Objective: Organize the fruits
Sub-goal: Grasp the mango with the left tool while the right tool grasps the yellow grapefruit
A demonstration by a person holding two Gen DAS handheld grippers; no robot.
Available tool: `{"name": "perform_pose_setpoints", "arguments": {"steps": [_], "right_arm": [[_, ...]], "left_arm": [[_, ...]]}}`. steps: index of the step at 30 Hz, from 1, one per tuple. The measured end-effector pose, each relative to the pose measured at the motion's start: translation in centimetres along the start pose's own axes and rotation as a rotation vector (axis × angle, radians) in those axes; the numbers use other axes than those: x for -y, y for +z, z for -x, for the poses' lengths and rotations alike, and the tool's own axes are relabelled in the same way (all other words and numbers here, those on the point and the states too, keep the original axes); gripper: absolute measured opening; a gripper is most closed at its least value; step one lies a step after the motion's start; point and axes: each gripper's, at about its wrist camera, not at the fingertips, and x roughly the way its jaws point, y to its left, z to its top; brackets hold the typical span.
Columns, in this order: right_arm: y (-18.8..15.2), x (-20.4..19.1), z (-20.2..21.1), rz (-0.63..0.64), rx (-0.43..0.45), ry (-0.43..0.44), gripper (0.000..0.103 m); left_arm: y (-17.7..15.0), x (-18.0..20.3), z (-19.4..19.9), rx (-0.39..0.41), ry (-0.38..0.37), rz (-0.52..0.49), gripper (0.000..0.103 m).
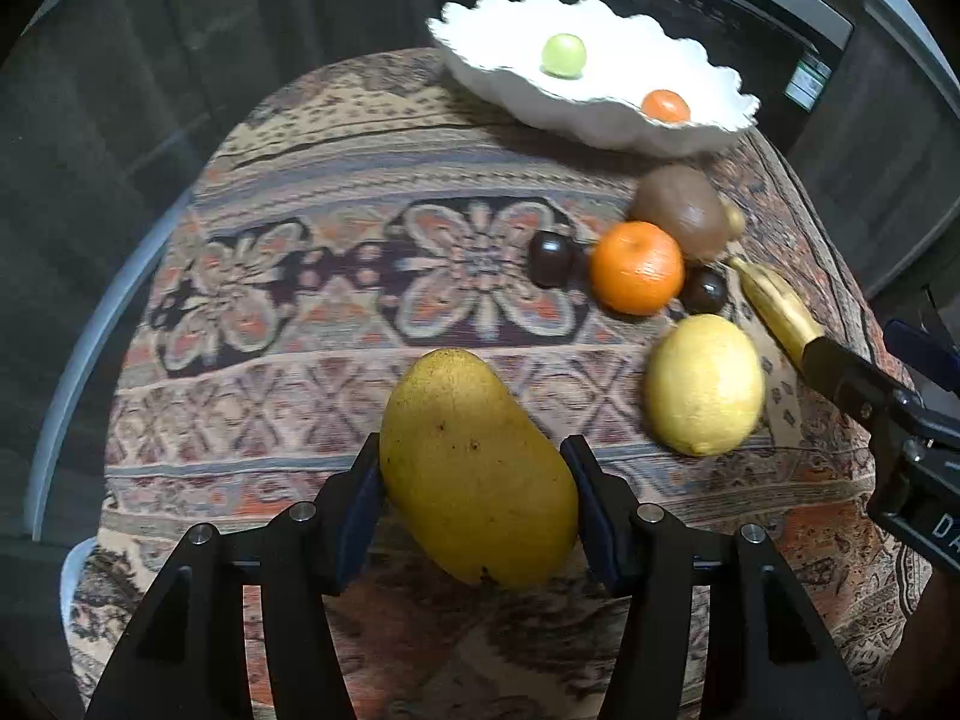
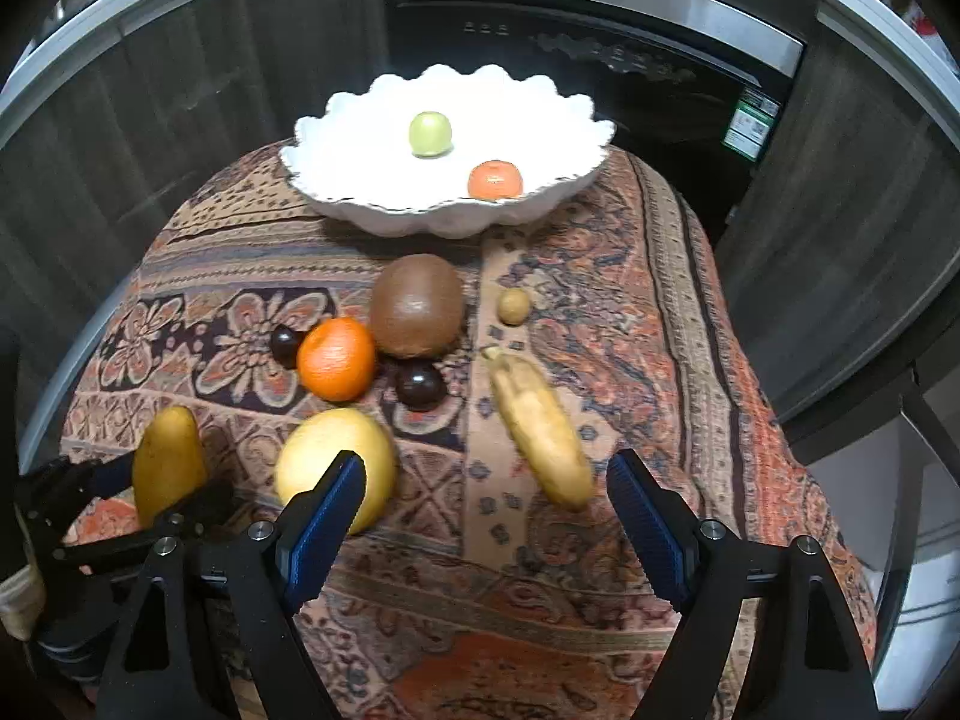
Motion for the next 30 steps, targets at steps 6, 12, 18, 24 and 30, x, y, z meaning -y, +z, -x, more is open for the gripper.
{"name": "perform_pose_setpoints", "arguments": {"steps": [6, 12, 18, 24, 30], "right_arm": [[0.2, -2.4, -0.5, 0.048, -0.008, 0.011, 0.083], [0.3, -4.4, -1.4, 0.072, -0.027, 0.025, 0.083], [0.0, -5.8, -3.4, 0.078, -0.056, 0.036, 0.083], [-0.5, -6.4, -5.4, 0.068, -0.102, 0.051, 0.082], [-0.8, -6.2, -6.5, 0.055, -0.129, 0.078, 0.059]], "left_arm": [[-0.4, -2.5, 0.2, 0.002, 0.023, 0.042, 0.057], [-0.8, -4.5, 0.1, 0.008, 0.041, 0.086, 0.057], [-1.0, -5.7, -0.3, -0.001, 0.054, 0.112, 0.057], [-1.0, -6.0, -0.6, -0.010, 0.057, 0.124, 0.057], [-1.1, -5.8, -0.6, -0.012, 0.060, 0.115, 0.057]]}}
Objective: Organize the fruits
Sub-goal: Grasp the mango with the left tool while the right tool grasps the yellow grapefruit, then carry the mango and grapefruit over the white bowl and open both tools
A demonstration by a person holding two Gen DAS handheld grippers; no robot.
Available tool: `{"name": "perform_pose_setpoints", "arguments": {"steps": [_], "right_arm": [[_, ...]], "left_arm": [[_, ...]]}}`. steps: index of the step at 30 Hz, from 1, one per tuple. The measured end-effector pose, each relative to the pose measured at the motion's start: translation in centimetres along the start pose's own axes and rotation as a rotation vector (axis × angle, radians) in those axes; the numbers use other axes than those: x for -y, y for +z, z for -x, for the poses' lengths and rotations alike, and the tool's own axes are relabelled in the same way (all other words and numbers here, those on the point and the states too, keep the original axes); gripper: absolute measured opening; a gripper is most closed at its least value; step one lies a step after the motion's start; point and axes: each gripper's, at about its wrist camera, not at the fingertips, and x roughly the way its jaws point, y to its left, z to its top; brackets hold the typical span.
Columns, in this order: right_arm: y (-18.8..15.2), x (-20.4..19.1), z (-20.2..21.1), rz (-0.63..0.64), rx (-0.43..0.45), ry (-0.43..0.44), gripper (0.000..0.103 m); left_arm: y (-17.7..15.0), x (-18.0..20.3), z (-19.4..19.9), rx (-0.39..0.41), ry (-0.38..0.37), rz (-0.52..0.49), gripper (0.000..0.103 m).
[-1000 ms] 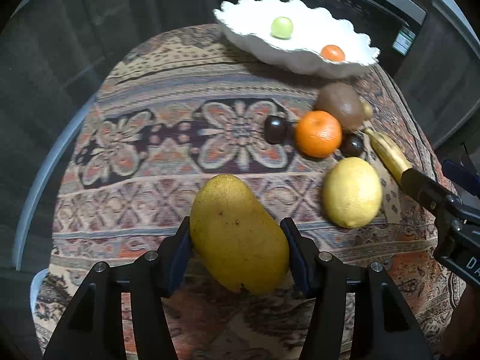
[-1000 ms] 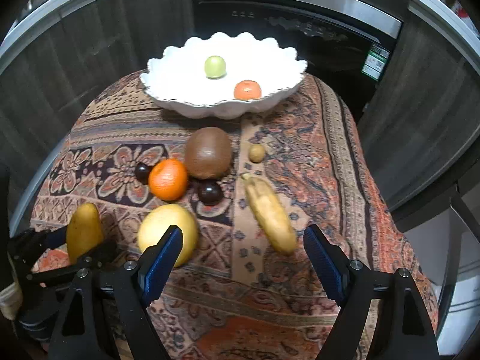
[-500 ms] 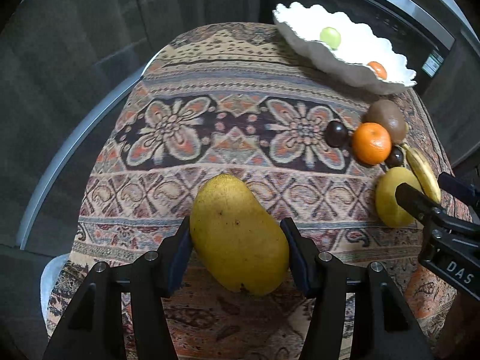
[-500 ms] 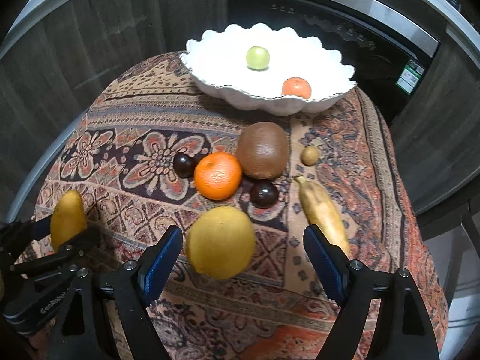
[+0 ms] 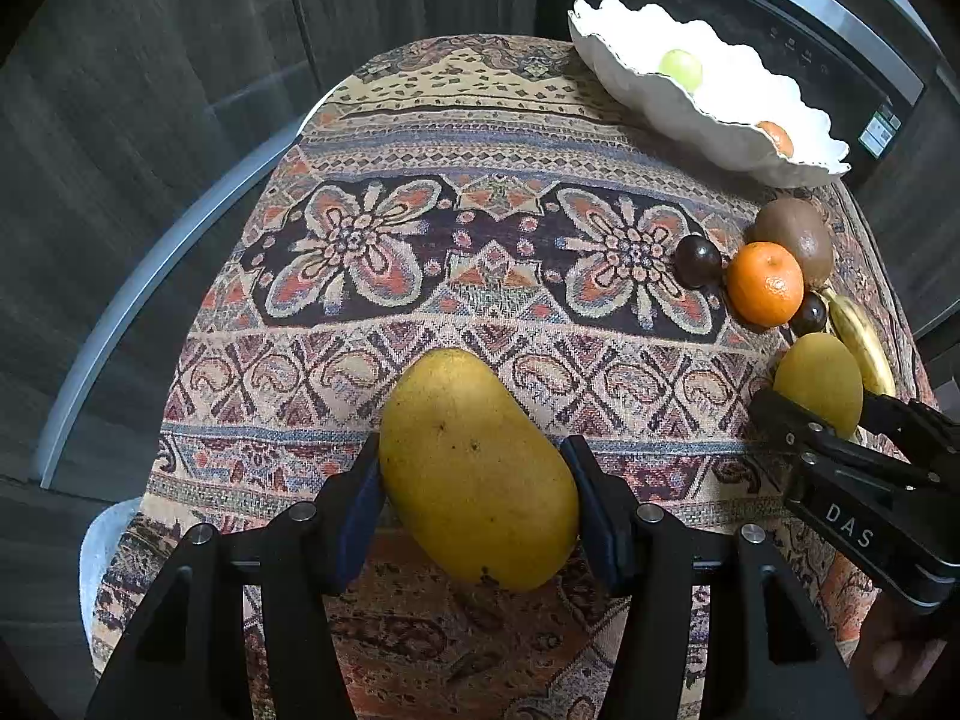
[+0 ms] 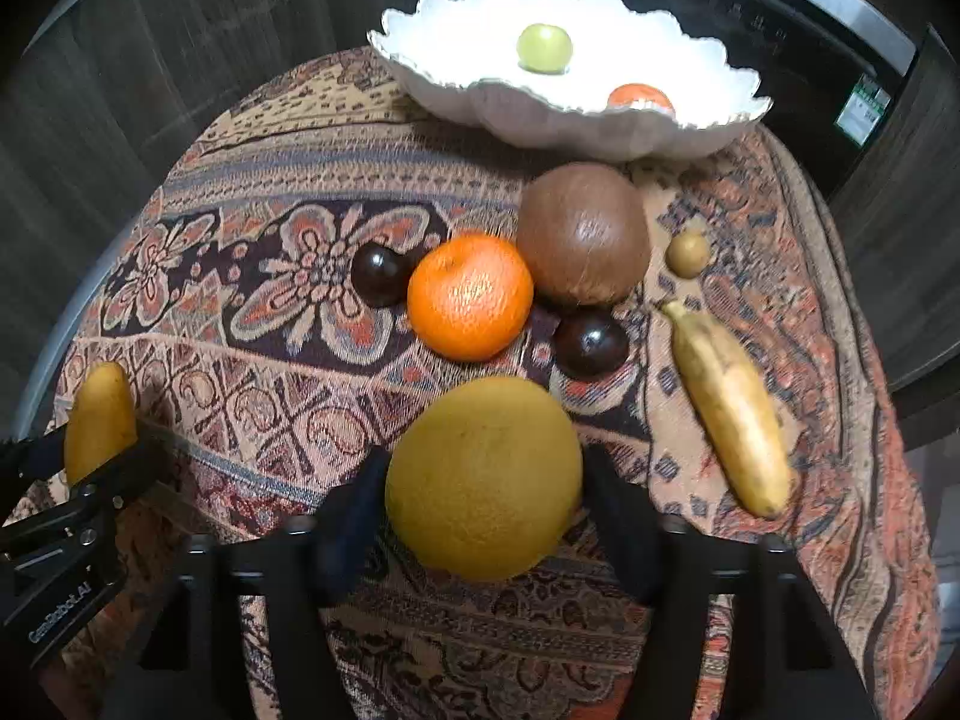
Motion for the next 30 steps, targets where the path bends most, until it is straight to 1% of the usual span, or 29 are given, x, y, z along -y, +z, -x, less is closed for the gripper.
{"name": "perform_pose_setpoints", "arguments": {"steps": [8, 11, 17, 25, 30], "right_arm": [[-0.2, 0.3, 0.6, -0.004, 0.008, 0.028, 0.057], [-0.2, 0.7, 1.5, -0.009, 0.024, 0.034, 0.057], [1.0, 1.9, 3.3, -0.017, 0.069, 0.025, 0.057], [4.1, 4.7, 5.5, -0.032, 0.139, -0.011, 0.057], [6.7, 6.4, 6.7, -0.045, 0.186, -0.027, 0.057]], "left_arm": [[0.3, 0.7, 0.4, 0.003, 0.006, -0.011, 0.057], [0.7, 1.2, 0.6, 0.008, 0.002, -0.017, 0.057], [2.2, 2.7, 1.2, 0.030, -0.015, -0.040, 0.057], [6.0, 5.5, 2.5, 0.084, -0.045, -0.077, 0.057], [9.3, 7.1, 3.5, 0.130, -0.070, -0.092, 0.057]]}}
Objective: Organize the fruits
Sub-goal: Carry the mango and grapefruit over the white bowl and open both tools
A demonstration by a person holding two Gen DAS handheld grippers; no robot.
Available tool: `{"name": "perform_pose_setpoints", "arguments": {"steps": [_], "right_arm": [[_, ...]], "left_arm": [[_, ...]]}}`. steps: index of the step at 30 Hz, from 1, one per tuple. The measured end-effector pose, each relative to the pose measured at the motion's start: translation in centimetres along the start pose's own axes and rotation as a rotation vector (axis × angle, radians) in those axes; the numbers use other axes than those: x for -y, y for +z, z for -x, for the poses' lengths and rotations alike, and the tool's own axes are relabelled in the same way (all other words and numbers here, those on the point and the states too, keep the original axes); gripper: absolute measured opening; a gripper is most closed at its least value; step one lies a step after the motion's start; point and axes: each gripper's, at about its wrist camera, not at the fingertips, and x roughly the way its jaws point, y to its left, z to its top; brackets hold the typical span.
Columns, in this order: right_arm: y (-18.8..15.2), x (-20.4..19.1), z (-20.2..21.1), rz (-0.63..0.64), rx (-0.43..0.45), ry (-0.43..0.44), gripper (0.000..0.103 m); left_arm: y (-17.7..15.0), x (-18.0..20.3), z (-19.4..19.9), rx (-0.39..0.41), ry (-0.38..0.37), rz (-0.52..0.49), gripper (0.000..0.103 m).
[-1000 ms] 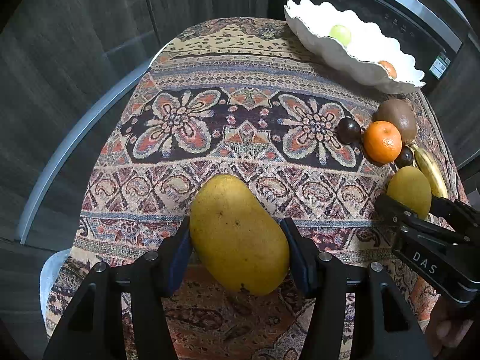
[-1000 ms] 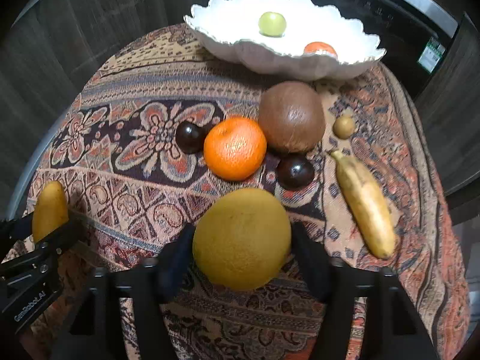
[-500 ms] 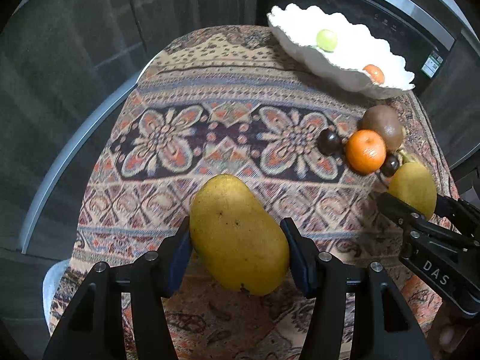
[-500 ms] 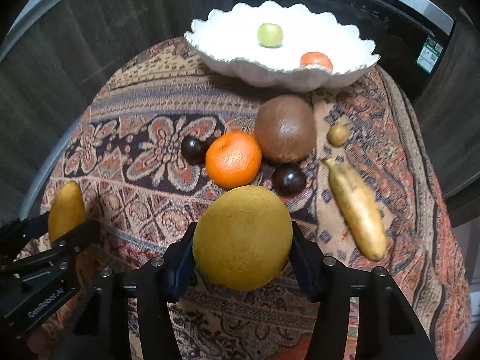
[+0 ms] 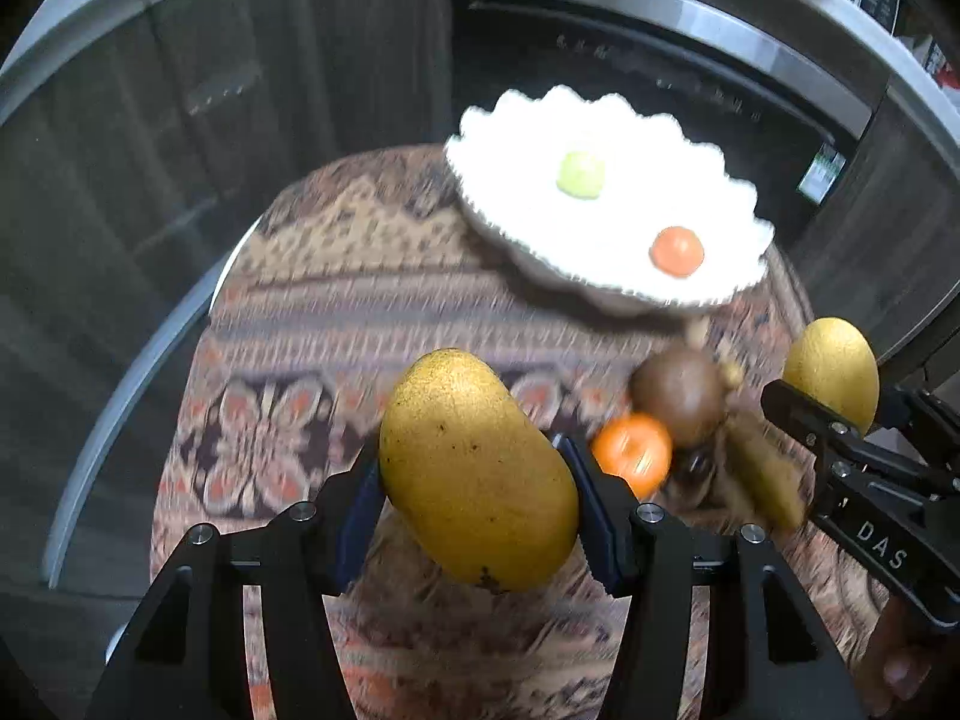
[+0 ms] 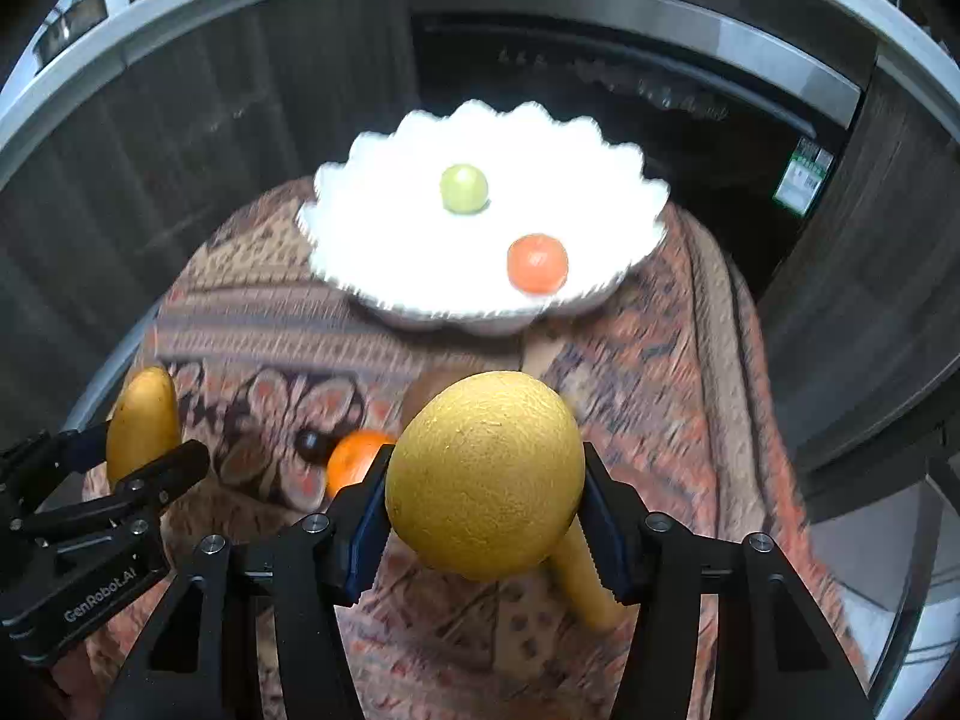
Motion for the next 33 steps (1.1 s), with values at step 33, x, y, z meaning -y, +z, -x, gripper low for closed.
{"name": "perform_pose_setpoints", "arguments": {"steps": [33], "right_arm": [[13.0, 4.5, -6.0, -0.040, 0.057, -0.022, 0.057]], "left_arm": [[14.8, 2.6, -6.7, 0.041, -0.038, -0.036, 0.057]]}}
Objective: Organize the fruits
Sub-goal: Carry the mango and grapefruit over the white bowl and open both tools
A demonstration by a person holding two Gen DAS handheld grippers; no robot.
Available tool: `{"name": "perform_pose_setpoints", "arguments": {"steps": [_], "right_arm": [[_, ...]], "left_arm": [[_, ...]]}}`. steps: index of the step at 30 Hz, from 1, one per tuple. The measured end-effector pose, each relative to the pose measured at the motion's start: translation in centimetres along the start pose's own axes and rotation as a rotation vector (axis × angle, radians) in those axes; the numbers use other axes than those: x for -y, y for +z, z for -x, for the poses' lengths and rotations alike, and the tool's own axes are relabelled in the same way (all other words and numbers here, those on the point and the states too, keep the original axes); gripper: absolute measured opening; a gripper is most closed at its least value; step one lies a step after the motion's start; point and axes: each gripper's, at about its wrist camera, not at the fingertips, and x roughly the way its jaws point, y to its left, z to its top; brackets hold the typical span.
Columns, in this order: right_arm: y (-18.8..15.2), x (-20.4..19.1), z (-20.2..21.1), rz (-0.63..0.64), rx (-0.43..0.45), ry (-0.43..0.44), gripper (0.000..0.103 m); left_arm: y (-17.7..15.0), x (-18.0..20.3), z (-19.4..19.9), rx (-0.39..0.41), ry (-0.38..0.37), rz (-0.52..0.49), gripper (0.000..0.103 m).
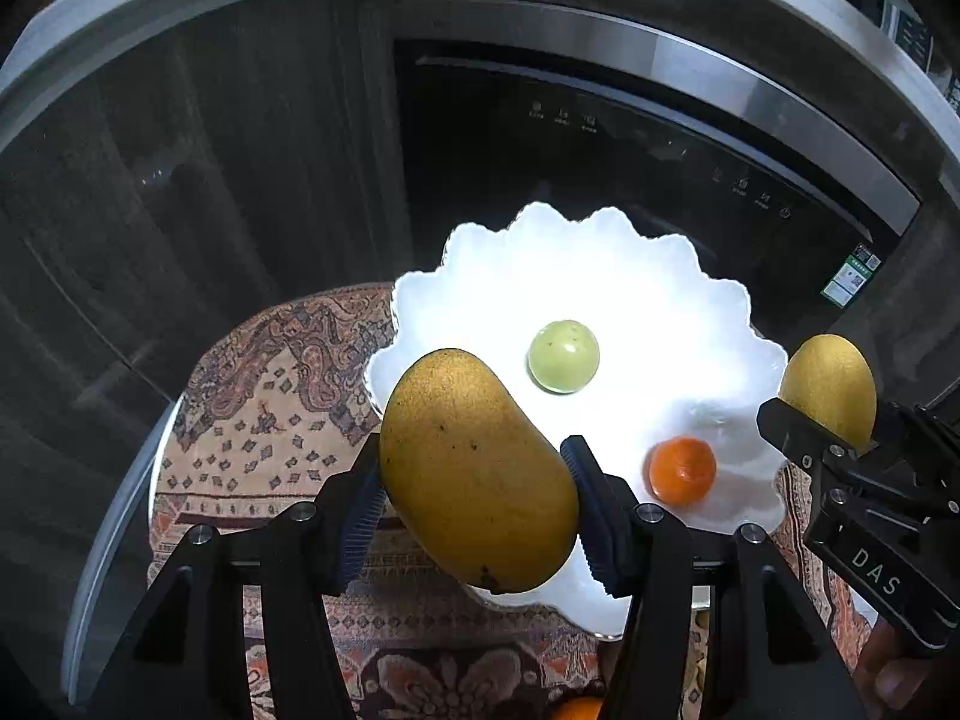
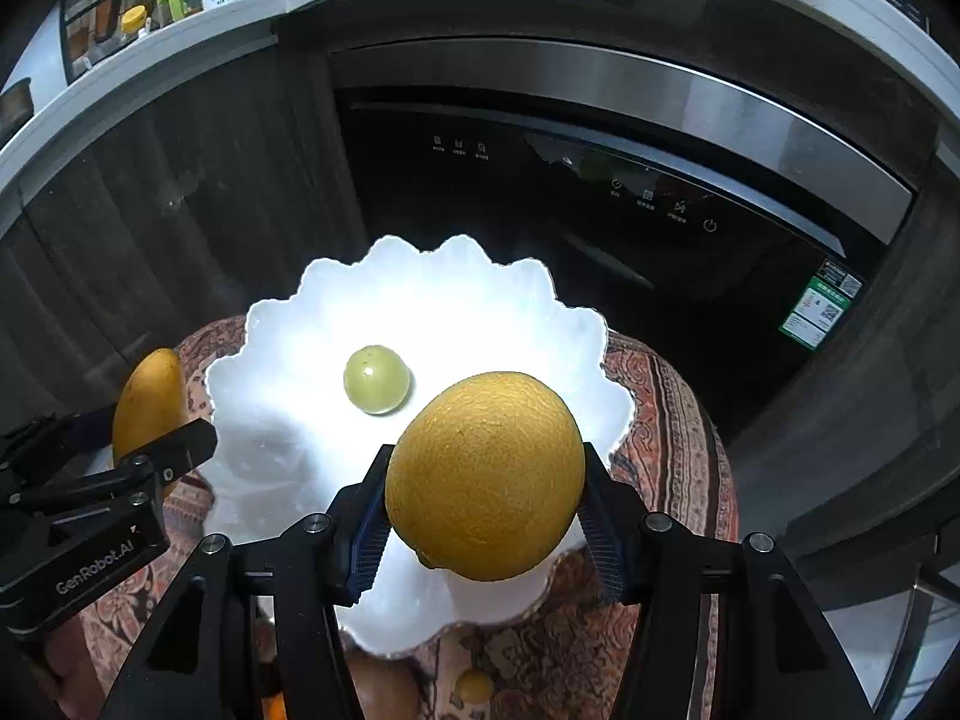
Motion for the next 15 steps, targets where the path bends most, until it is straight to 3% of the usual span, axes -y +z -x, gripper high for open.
{"name": "perform_pose_setpoints", "arguments": {"steps": [12, 15], "right_arm": [[-0.1, 0.5, -2.4, -0.014, -0.052, 0.005, 0.058], [0.0, 0.5, -2.4, -0.013, -0.051, 0.002, 0.058]], "left_arm": [[-0.3, 0.4, -2.4, -0.058, -0.014, -0.006, 0.057], [-0.4, 0.5, -2.3, -0.046, -0.001, -0.003, 0.061]]}}
